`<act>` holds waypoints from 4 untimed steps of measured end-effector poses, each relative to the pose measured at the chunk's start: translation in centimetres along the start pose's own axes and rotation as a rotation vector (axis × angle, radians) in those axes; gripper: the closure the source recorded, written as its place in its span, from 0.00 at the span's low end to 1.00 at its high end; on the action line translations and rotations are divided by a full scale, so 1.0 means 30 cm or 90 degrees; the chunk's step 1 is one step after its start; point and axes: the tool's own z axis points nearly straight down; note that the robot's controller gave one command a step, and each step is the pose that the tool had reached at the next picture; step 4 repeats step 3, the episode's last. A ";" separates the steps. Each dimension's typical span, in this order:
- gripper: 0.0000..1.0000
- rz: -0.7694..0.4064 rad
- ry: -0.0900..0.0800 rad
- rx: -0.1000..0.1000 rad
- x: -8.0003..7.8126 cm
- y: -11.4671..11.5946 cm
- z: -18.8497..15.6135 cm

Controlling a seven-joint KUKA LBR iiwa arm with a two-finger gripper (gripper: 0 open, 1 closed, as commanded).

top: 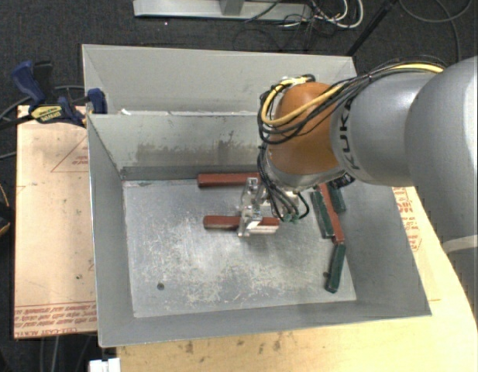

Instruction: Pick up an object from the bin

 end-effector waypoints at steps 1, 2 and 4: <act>1.00 0.000 0.000 0.000 0.000 0.000 0.000; 1.00 0.000 0.001 0.000 0.001 0.000 -0.006; 1.00 0.000 0.006 0.003 0.004 -0.001 -0.024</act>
Offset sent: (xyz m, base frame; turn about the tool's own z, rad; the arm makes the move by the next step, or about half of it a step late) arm 0.0001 -0.0001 0.0295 -0.0001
